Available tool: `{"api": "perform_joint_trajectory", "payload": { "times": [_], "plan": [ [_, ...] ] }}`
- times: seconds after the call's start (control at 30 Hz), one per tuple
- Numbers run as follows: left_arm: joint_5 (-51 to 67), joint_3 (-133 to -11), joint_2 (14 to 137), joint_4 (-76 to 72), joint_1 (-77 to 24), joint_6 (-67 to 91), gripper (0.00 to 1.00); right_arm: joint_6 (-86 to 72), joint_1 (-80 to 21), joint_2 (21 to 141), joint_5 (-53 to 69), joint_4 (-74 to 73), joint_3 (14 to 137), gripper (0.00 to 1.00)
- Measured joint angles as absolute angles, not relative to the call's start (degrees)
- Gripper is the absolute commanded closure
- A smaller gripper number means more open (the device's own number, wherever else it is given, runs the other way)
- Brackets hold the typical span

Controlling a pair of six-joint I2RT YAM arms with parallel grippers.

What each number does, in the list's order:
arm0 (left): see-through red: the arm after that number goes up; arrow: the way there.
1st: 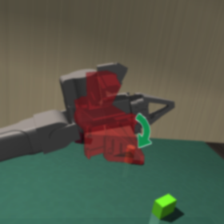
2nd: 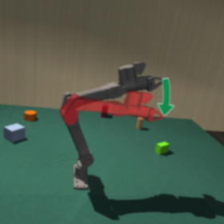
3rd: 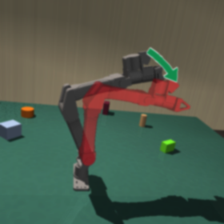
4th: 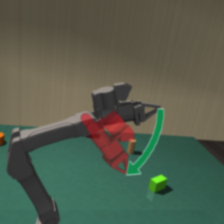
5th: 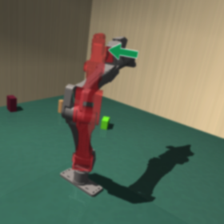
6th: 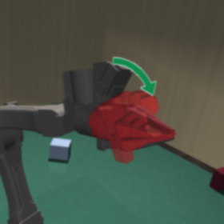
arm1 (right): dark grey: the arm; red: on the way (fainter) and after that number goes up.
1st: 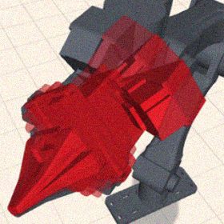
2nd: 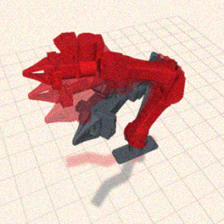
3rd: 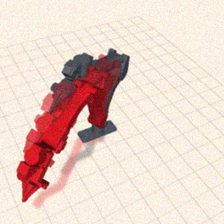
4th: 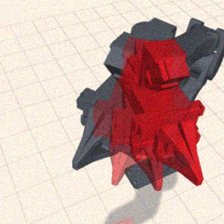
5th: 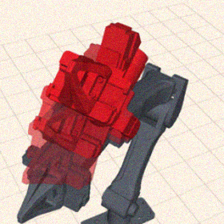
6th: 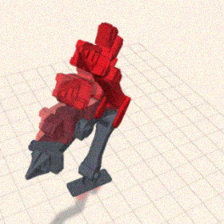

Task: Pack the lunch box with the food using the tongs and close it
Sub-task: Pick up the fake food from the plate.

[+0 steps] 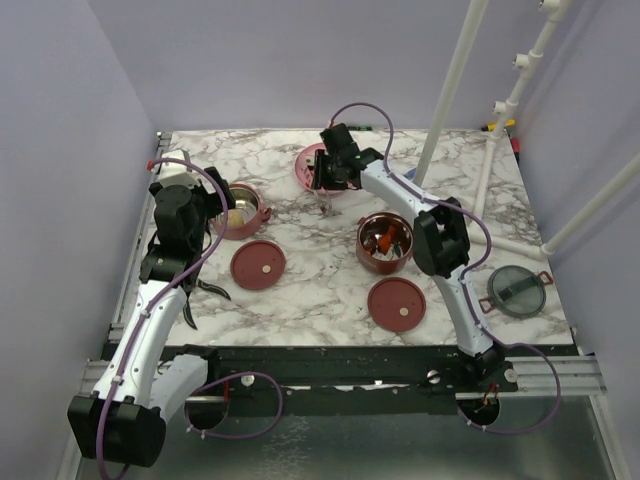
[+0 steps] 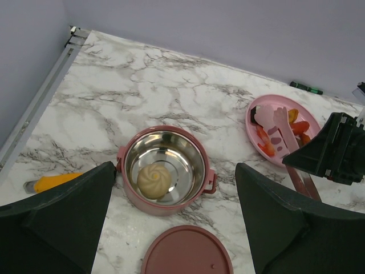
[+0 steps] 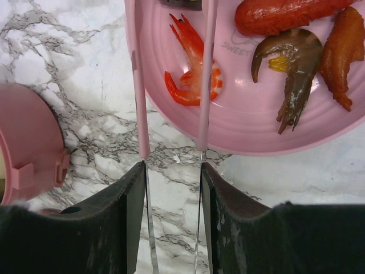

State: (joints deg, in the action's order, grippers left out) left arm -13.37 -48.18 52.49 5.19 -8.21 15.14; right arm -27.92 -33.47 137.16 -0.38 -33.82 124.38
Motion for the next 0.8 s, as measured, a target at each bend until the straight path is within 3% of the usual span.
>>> {"api": "perform_joint_trajectory", "payload": {
  "times": [0.8],
  "plan": [
    [-13.4,-48.2,51.9,5.2,-8.2,15.1,0.12,-27.3,-34.4,141.8,-3.0,-36.7,129.6,0.55]
  ]
}}
